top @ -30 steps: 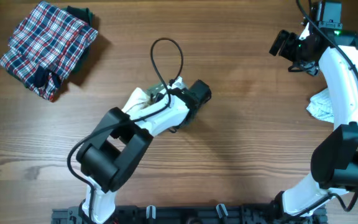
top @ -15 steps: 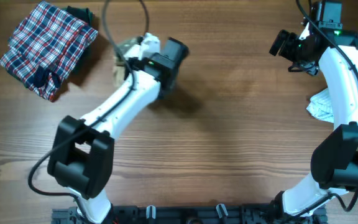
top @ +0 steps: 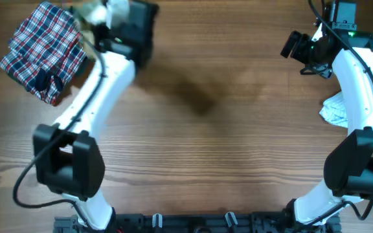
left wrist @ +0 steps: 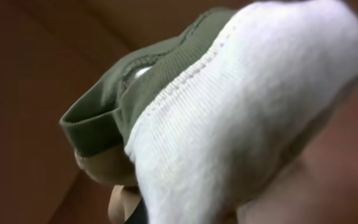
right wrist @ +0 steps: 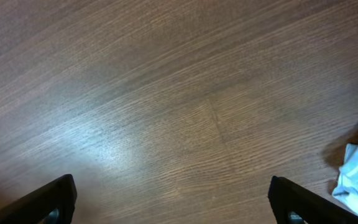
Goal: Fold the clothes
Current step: 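Lift the shirt bundle with the left gripper and carry it toward the plaid shirt, then lower the shirt bundle onto the plaid shirt with the left gripper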
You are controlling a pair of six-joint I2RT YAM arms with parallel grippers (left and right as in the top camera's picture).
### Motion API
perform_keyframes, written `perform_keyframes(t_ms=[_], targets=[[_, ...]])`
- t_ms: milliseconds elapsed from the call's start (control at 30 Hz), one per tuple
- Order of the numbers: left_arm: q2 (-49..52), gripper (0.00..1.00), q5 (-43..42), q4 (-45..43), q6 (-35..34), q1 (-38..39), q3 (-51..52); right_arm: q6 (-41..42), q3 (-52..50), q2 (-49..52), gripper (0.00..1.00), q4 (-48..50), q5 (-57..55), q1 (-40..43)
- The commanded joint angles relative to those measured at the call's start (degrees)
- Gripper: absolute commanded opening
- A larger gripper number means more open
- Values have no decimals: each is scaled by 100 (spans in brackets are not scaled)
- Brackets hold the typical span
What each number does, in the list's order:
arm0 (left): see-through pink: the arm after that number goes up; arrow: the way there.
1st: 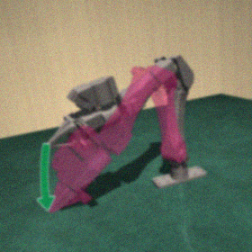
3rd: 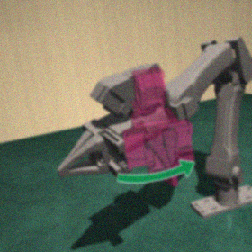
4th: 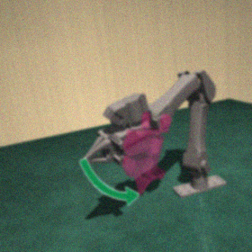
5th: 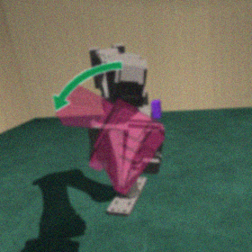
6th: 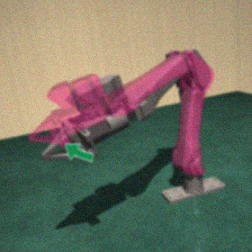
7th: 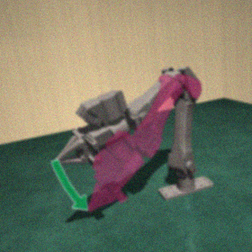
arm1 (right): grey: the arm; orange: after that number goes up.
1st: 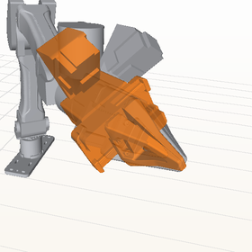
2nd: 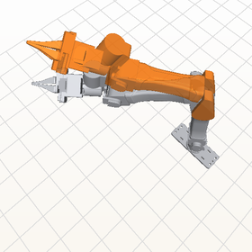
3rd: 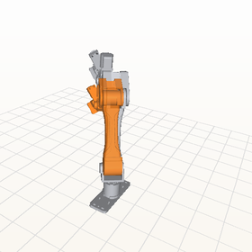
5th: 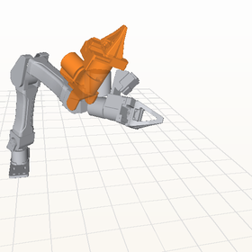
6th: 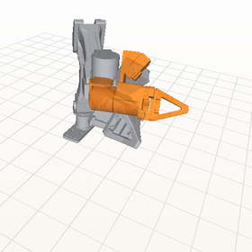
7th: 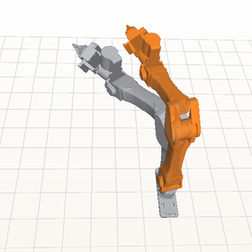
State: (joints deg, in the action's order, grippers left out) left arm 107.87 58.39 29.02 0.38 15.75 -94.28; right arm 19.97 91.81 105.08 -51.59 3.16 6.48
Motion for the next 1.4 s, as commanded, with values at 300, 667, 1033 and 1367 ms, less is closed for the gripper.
perform_keyframes(t_ms=[300, 667, 1033, 1367], targets=[[479, 4, -1296, -1491, 1897, -2065, -243, -44, 79, -142, 100, -125, -76, 2], [2175, 4, -1062, -2909, 2485, -2378, -245, -50, 79, -142, 100, -361, -61, 2], [2490, 4, 44, -4253, 3305, -2326, -249, -48, 79, -142, 100, -369, -61, -2], [2146, 4, 767, -5716, 4444, -2712, -249, -197, 79, -142, 100, -376, -61, -2]])
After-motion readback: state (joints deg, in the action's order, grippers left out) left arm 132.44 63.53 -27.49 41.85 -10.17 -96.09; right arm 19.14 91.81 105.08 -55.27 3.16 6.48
